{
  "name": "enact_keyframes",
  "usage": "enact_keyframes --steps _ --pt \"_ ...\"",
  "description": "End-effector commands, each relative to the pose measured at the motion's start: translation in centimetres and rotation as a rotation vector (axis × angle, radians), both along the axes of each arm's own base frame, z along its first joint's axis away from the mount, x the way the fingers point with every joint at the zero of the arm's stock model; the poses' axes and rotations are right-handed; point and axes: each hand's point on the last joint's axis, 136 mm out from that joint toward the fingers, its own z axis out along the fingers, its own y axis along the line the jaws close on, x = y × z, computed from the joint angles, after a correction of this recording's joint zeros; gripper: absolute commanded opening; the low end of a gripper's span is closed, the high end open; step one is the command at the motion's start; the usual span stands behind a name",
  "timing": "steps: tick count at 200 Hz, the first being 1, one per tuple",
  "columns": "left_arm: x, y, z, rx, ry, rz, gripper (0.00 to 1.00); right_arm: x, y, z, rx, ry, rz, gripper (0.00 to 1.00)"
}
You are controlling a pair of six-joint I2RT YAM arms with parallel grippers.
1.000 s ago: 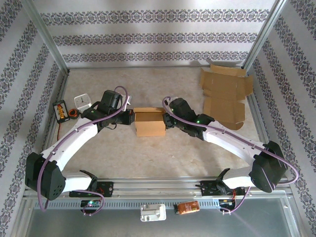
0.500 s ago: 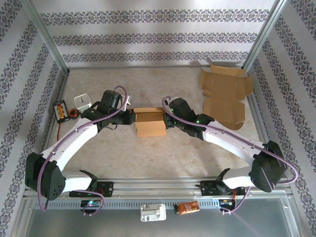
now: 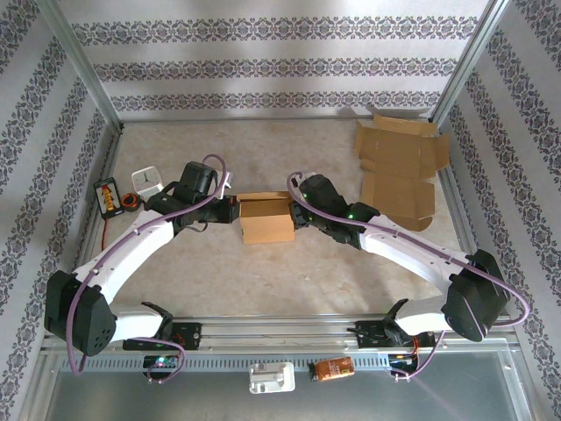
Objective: Fold the paper box
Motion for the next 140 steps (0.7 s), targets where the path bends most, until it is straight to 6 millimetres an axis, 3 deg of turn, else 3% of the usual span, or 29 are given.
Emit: enact_keyframes --steps 1,22,52,95,140 --pt "-2.9 0.5 -4.2 0.038 0.171 -0.006 0.0 -2.7 -0.5 -4.6 -0.09 0.148 0.052 0.13" --pt "-3.2 -0.3 -4.5 -0.016 0.181 -0.02 0.0 -2.9 -0.6 -5.2 -0.09 0.153 0.045 0.13" --pt "-3.0 0.2 -3.2 -0.008 0.129 -0.013 0.1 -3.0 -1.2 -5.4 -0.094 0.141 0.025 0.17" --pt "-2.5 0.4 0.3 -0.028 0.019 -0.007 0.31 -3.0 -0.9 -1.4 0.003 0.082 0.016 0.28" --pt "-2.4 0.0 1.6 -0.067 -0.015 -0.013 0.4 -3.1 -0.6 1.6 0.09 0.063 0.028 0.41"
